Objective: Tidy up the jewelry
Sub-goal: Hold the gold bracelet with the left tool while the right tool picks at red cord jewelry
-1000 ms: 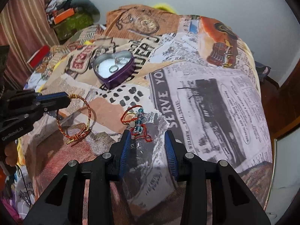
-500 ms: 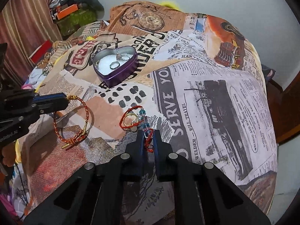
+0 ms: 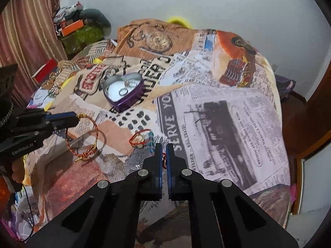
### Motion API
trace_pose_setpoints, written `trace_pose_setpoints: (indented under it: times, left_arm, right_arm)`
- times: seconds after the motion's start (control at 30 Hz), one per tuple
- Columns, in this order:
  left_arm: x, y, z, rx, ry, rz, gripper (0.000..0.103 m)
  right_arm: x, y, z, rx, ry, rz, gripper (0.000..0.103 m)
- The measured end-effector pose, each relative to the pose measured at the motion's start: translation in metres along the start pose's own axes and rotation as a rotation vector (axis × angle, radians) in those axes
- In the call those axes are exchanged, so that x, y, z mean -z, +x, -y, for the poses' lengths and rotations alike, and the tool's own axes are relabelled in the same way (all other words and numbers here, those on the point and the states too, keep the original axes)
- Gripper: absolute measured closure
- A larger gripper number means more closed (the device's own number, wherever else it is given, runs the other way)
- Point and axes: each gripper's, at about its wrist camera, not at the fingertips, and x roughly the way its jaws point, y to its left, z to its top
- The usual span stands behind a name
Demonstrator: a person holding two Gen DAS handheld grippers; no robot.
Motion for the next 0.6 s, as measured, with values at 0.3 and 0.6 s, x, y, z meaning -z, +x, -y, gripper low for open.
trace_pose_setpoints:
  times: [0.3, 0.6]
  left_arm:
    - [-0.008, -0.013, -0.005, -0.010, -0.007, 0.039, 0.100]
    - [-0.007, -0.021, -0.011, -0.020, -0.021, 0.052, 0.100]
  right_arm:
    - [-0.010, -0.027, 0.003, 0.006, 0.018, 0.080, 0.100]
    - [-0.023, -0.018, -0.001, 0.003, -0.011, 0.083, 0.099]
